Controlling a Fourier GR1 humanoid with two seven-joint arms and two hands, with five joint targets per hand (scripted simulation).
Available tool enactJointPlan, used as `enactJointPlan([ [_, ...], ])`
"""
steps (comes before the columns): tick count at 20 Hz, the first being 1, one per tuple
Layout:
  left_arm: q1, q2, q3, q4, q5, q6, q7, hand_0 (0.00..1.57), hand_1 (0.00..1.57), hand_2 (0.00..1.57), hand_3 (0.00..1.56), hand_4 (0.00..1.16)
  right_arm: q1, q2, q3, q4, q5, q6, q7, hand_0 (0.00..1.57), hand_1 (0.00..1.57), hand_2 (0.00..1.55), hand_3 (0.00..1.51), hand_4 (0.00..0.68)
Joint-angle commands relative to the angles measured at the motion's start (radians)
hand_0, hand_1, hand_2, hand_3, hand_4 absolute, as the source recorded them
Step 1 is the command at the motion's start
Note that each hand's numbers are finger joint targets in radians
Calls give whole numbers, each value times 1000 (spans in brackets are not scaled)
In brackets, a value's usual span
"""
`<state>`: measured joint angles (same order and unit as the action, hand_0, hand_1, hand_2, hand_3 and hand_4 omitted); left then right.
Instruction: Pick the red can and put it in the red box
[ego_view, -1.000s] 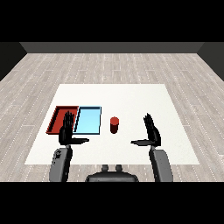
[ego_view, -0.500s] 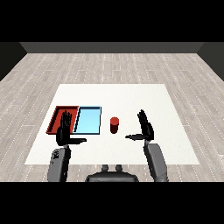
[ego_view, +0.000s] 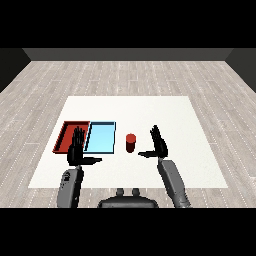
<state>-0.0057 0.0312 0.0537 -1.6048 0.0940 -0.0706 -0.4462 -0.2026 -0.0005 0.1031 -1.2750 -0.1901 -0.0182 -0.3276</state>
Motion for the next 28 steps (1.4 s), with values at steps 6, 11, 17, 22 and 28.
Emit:
enactJointPlan([
  [6,3,56,60,-5,66,-64,-5,0,0,0,0,0,-98,1,64,204,-96,-52,-117,0,0,0,0,0],
  [11,6,-25,-38,-76,-11,28,61,0,0,0,0,0,-133,1,184,252,-194,-119,-128,0,0,0,0,0],
  [17,-82,25,47,42,47,-13,31,0,0,0,0,0,-194,1,185,368,-262,-98,-207,0,0,0,0,0],
  [22,28,-11,-13,7,-1,-19,-43,0,0,0,0,0,-222,1,232,392,-317,-148,-205,0,0,0,0,0],
  [28,39,-4,-10,-97,42,-22,49,0,0,0,0,0,-252,1,238,448,-334,-101,-225,0,0,0,0,0],
])
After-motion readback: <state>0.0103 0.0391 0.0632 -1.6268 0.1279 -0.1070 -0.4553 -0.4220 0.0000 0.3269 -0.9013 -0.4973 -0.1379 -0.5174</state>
